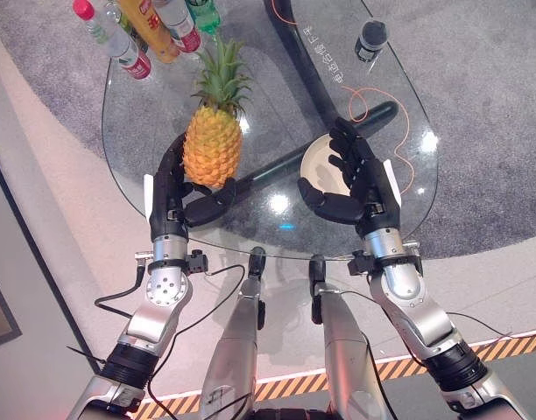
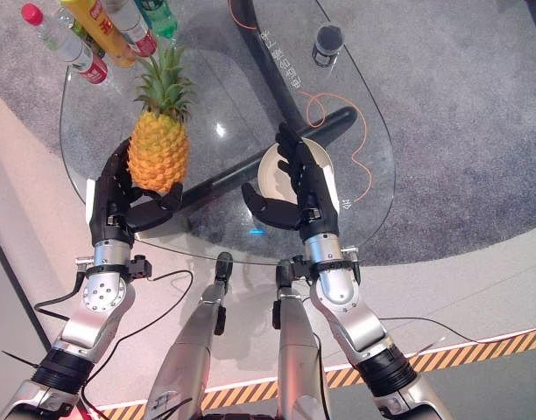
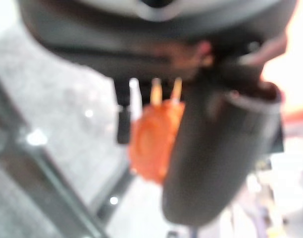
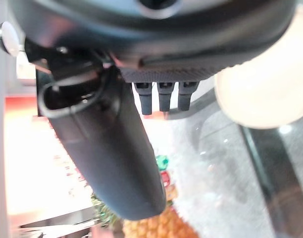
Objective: Pick up the fruit to the plate
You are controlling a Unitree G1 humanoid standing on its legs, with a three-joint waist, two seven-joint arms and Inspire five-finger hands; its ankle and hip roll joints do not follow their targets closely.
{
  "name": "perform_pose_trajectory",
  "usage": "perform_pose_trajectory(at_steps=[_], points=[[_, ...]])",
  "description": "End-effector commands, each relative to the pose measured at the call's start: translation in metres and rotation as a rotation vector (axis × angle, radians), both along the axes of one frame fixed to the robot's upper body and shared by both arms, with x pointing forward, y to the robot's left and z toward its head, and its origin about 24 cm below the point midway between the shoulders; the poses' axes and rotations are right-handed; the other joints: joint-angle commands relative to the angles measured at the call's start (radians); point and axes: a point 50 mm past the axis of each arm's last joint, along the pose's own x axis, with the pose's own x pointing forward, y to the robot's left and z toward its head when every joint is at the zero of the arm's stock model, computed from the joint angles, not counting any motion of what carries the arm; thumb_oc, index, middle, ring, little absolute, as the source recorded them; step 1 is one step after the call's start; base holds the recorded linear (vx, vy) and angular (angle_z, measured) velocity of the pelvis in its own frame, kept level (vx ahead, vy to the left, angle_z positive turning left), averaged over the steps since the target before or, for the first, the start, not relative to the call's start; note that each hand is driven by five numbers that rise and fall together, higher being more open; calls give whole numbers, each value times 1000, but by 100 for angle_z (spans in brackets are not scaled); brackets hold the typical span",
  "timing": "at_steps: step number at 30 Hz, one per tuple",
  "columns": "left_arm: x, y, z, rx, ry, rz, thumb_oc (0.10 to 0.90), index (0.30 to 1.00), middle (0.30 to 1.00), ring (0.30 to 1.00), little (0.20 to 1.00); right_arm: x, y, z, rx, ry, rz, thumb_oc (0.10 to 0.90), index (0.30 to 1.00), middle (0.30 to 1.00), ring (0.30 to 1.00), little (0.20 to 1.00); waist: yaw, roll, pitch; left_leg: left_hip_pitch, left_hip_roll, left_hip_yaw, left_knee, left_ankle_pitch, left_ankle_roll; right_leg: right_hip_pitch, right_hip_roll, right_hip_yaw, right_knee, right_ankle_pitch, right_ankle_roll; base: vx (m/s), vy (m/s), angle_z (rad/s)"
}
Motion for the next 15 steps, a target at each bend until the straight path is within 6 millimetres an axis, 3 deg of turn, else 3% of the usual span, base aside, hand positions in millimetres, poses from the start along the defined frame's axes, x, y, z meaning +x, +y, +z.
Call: perform_pose_trajectory(at_steps=[1,15], points=[[-10,-17,67,31,-349,-124,100,300,300,300,200,-21,17,57,239,-261,164,800,900,900,900,900,-16,-4,-26,-11,-93,40,152,-146,51,105,1,-67,-186,68,37,0,0,0],[-8,-30,61,146,-306,-232,100,300,300,300,200,-11,27,48,364,-147,232,800,900,900,900,900,-10,8,-26,0,-94,43,148,-147,50,108,-6,-70,-186,72,42,0,0,0]])
